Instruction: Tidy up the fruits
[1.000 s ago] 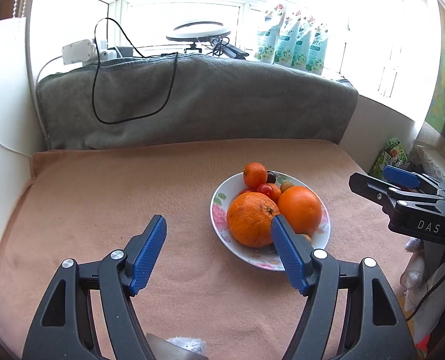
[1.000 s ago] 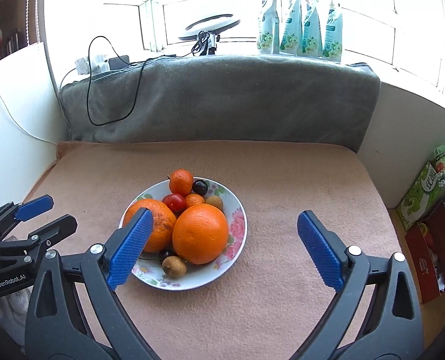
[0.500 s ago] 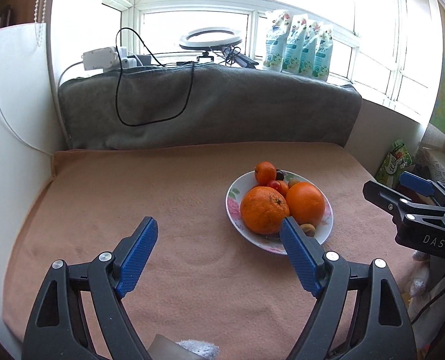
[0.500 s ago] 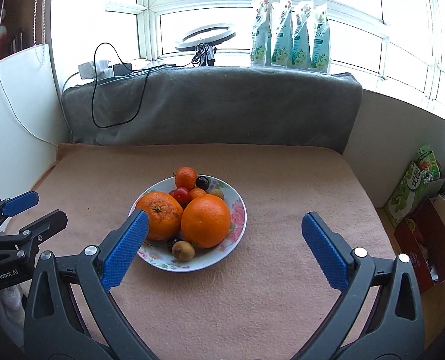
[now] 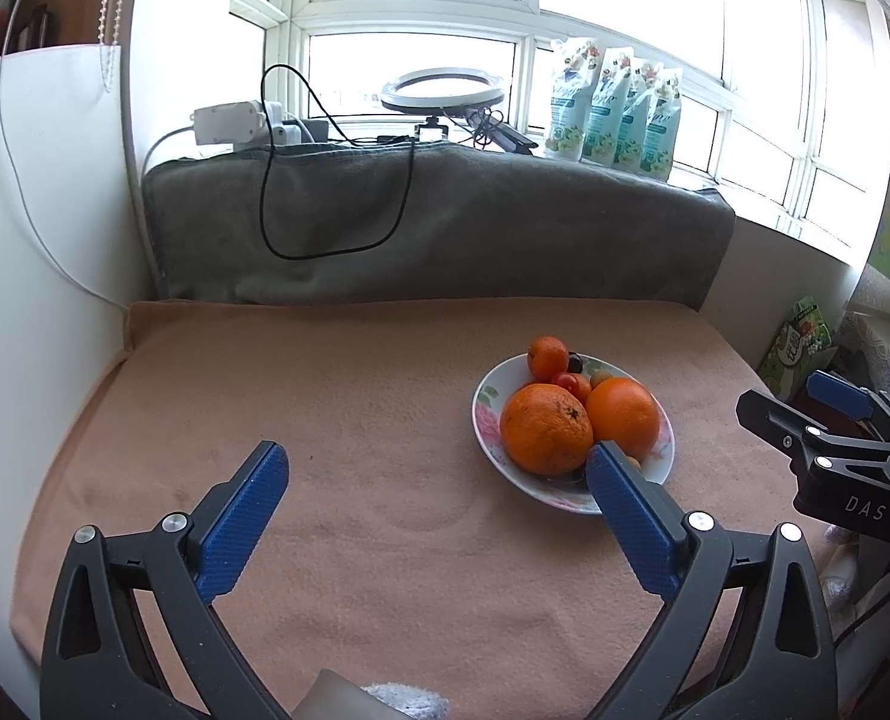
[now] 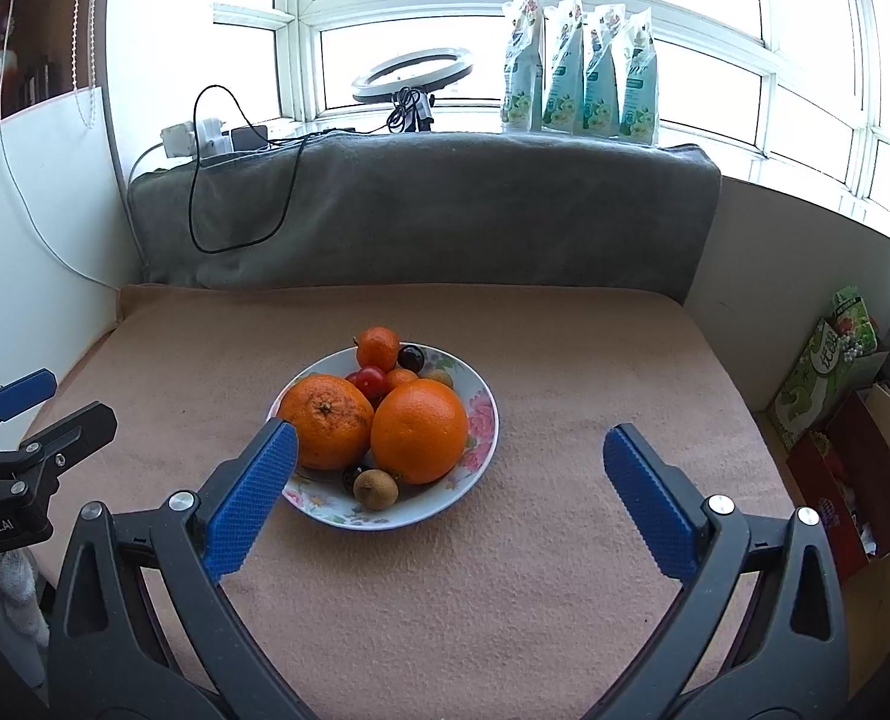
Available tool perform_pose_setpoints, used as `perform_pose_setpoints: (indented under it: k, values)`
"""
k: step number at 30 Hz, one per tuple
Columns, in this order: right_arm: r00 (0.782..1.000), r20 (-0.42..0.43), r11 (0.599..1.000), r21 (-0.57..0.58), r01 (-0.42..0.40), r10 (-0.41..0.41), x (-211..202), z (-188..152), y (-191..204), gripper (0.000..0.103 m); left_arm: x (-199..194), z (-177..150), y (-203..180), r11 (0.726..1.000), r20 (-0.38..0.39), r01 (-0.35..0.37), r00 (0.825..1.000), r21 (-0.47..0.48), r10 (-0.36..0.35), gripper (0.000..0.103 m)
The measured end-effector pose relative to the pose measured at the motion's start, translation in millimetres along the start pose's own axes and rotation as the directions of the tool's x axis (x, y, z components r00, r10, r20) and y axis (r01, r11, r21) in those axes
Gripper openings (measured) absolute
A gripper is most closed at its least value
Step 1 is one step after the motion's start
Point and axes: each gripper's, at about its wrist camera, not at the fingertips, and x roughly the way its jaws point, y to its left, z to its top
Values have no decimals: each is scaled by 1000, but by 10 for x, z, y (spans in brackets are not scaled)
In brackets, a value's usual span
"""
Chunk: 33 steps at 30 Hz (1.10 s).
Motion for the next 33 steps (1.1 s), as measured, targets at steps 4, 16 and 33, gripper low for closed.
perform_pose_setpoints:
  k: [4,16,33]
  values:
    - [1000,-3,1000,-6,-3,3,0,-10,19,103,-3,-3,-5,1000,-2,-4,1000,7,4,100]
    - [1000,-11,1000,0,-10,10,3,-30,23,103,-1,-33,-30,1000,-15,0,1000,10,1,100]
    - [1000,-14,1000,6,-14,14,7,-41,36,103,-2,-34,-45,1000,-13,-13,1000,5,13,100]
